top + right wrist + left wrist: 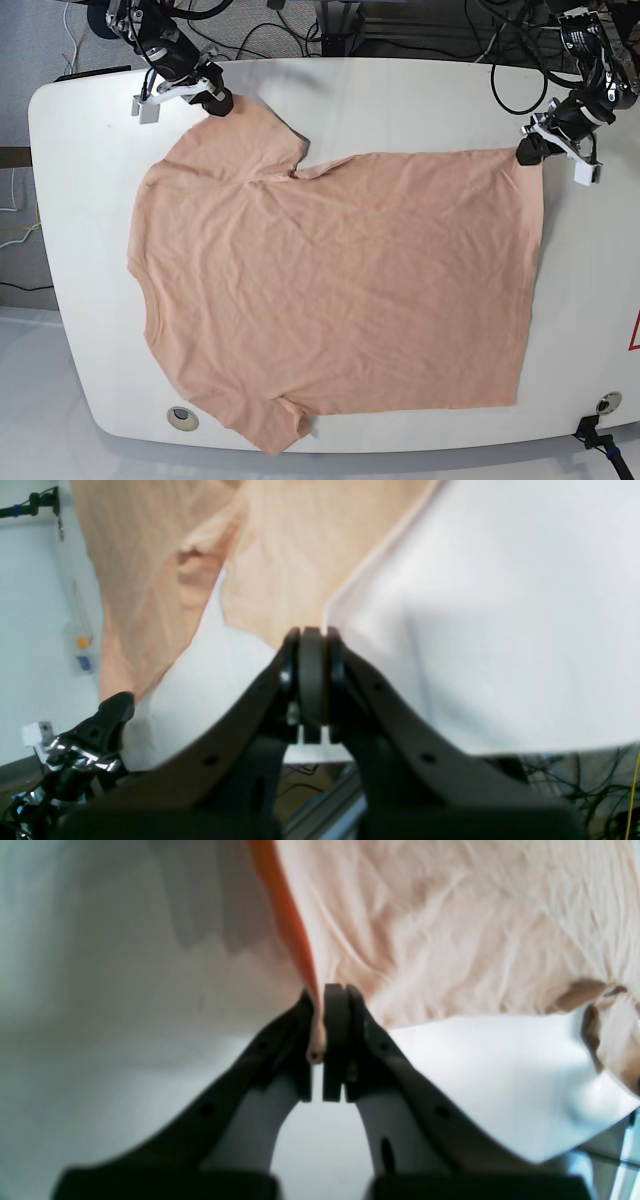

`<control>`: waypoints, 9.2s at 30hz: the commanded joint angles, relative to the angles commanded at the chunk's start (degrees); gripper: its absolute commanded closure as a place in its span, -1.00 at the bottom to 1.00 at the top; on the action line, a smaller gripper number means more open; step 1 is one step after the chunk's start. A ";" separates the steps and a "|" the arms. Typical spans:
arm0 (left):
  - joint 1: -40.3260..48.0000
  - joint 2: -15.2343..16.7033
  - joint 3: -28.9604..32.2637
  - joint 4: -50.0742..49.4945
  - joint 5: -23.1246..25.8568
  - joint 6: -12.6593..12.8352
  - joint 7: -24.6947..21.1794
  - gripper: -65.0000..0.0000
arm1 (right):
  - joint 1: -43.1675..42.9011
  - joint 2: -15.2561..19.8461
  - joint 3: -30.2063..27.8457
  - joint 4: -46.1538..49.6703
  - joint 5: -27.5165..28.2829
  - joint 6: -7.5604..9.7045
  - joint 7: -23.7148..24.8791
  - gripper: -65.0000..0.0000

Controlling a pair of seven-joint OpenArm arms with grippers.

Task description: Fold the T-shirt properly

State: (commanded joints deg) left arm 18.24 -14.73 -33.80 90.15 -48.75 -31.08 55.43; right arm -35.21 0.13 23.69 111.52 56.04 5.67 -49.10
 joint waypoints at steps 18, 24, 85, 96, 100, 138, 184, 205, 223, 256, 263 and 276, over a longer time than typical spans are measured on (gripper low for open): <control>16.00 0.00 -3.69 6.59 0.00 -8.92 0.00 1.00 | -12.22 0.26 0.18 2.37 8.97 0.09 0.00 1.00; 11.60 -0.18 -5.98 8.53 -5.10 -8.92 0.00 1.00 | -9.85 6.07 0.35 2.46 21.71 -0.44 -0.09 1.00; -21.36 -1.05 -8.79 -15.91 2.99 -0.70 3.25 1.00 | 43.16 13.36 -5.63 -32.53 13.45 0.00 0.09 1.00; -21.89 -1.05 -8.62 -17.05 4.66 -0.53 2.99 1.00 | 45.10 13.27 -5.80 -33.76 10.64 -0.18 0.18 1.00; -23.82 -1.05 -8.62 -17.05 8.44 -0.70 2.99 0.07 | 46.86 12.22 -6.07 -33.58 6.51 -0.26 0.09 0.02; -8.53 -2.29 4.66 6.68 32.88 -8.00 -14.24 -0.10 | 25.85 19.96 -7.30 -20.40 -35.16 10.99 11.52 -0.52; -6.86 -3.43 2.55 -5.19 37.80 -8.92 -21.19 -0.31 | 26.20 18.37 -7.74 -24.44 -34.90 11.96 16.26 1.00; -8.88 -3.25 2.99 -11.96 37.71 -8.92 -21.19 0.99 | 26.20 18.37 -7.74 -24.44 -34.55 11.96 15.56 1.00; 2.02 -1.58 2.81 0.26 37.45 -8.92 -20.75 1.00 | 13.54 16.79 -5.71 -12.75 -34.46 11.96 15.47 1.00; 16.62 0.09 -1.14 10.11 37.71 -8.92 -20.75 0.58 | -2.73 14.59 -0.97 -4.04 -34.55 11.96 15.47 0.62; 16.62 -0.09 -1.23 10.29 37.71 -8.92 -20.75 -0.04 | -2.46 15.03 -0.97 -1.93 -34.81 11.96 15.47 0.10; 6.68 -0.09 -7.12 16.18 37.63 -8.92 -20.75 -0.04 | 7.74 15.47 -1.05 1.23 -34.55 11.96 6.33 0.10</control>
